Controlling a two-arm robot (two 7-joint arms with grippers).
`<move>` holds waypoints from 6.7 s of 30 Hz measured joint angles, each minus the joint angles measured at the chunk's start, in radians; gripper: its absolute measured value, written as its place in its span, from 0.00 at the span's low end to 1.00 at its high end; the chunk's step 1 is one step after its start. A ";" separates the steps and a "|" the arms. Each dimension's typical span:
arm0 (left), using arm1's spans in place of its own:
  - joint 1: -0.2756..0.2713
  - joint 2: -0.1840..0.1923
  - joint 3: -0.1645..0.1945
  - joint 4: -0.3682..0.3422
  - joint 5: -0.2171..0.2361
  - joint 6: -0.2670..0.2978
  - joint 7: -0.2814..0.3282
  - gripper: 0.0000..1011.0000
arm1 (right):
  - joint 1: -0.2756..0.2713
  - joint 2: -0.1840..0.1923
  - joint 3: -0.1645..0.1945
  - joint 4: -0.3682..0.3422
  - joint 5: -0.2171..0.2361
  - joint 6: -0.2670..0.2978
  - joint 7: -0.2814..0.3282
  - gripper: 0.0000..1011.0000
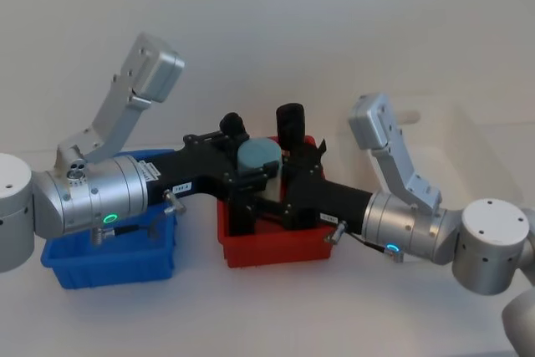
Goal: Pick the cotton swabs from the blue box and place them into the white box.
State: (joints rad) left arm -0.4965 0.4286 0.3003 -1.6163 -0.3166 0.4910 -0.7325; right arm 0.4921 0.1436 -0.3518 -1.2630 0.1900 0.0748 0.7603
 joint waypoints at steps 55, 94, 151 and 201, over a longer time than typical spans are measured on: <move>0.000 0.000 0.000 0.000 0.000 0.000 -0.001 0.99 | -0.130 0.137 0.099 -0.133 0.085 0.005 -0.389 0.64; 0.000 0.000 0.000 0.000 0.000 0.000 -0.001 0.99 | -0.107 0.136 0.138 -0.020 0.154 0.097 -0.566 0.80; 0.042 -0.007 0.025 -0.002 0.018 -0.075 0.114 0.99 | -0.214 0.156 0.138 -0.166 0.116 -0.005 -0.585 0.99; 0.259 -0.046 0.154 -0.011 0.116 -0.475 0.717 0.99 | -0.507 0.194 0.126 -0.504 0.097 -0.041 -0.694 0.99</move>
State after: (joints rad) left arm -0.2378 0.3823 0.4541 -1.6268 -0.2003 0.0165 -0.0151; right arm -0.0146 0.3374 -0.2258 -1.7672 0.2868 0.0335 0.0665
